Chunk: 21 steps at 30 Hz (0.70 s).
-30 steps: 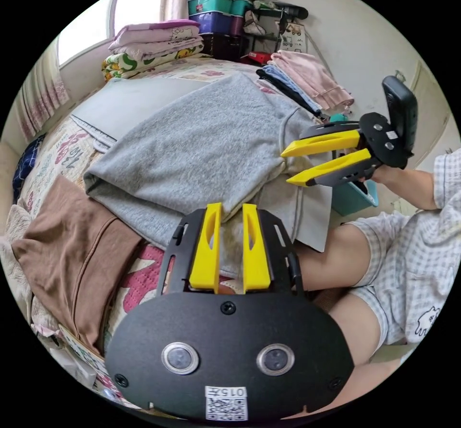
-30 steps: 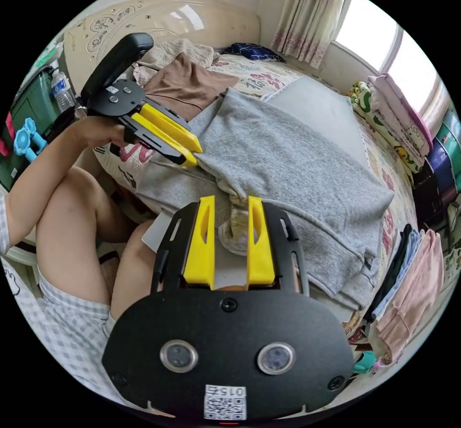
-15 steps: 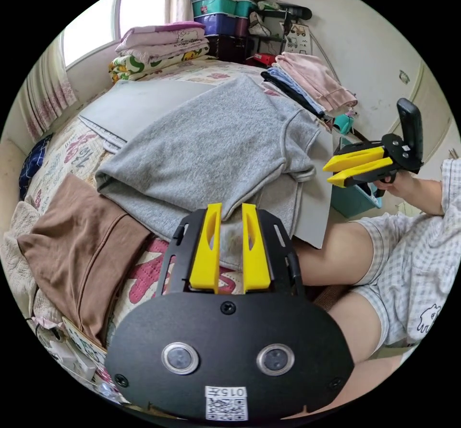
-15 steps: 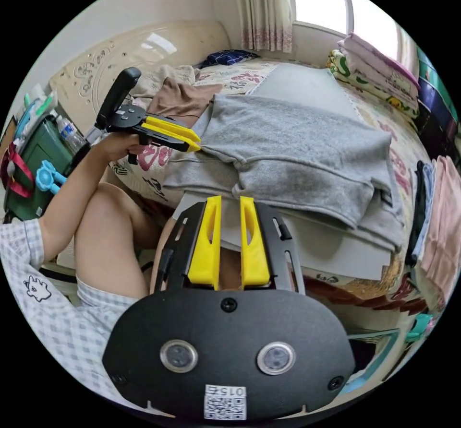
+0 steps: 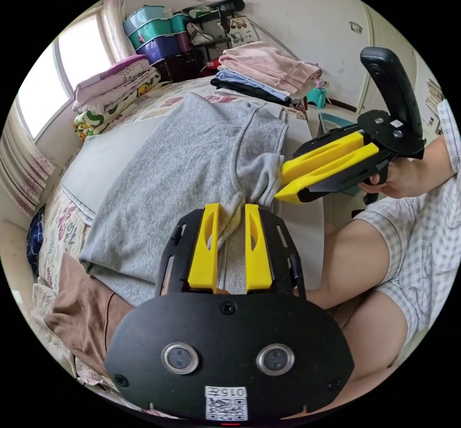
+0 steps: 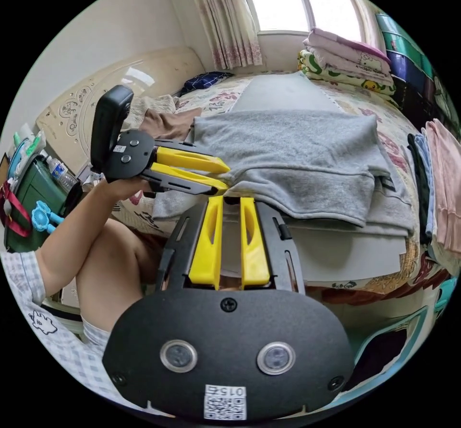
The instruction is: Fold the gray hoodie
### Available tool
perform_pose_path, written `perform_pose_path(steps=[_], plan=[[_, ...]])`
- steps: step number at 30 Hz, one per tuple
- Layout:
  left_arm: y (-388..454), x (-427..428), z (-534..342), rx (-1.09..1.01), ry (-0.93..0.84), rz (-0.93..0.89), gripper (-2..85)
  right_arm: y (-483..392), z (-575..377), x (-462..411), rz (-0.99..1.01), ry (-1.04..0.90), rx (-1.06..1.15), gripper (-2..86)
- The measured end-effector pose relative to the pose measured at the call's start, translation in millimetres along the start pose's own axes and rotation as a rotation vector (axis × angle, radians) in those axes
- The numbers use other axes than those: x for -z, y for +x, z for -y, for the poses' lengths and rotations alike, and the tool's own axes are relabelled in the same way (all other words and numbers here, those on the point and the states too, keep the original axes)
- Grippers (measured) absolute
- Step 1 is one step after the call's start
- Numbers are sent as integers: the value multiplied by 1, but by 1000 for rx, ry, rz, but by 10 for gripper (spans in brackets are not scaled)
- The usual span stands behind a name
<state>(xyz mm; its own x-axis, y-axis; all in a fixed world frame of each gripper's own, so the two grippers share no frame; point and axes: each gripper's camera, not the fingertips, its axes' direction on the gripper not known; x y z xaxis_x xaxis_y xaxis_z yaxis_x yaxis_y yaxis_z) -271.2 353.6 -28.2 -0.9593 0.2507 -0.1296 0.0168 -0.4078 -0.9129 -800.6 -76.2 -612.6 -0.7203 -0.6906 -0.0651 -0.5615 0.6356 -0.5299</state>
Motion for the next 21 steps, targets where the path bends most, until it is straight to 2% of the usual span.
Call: perform_pose_path(steps=[5, 10, 15, 21], plan=[[-22, 13, -4, 26, 29, -47, 55, -18, -4, -5, -38, -3, 20, 79], [-43, 22, -13, 77, 55, -96, 31, -57, -6, -9, -167, 24, 85, 92], [-53, 28, -22, 97, 67, -109, 29, -79, -4, -4, -275, 62, 50, 64], [-57, 35, -28, 88, 68, -101, 43, -90, 2, 27, -237, 70, 43, 13]])
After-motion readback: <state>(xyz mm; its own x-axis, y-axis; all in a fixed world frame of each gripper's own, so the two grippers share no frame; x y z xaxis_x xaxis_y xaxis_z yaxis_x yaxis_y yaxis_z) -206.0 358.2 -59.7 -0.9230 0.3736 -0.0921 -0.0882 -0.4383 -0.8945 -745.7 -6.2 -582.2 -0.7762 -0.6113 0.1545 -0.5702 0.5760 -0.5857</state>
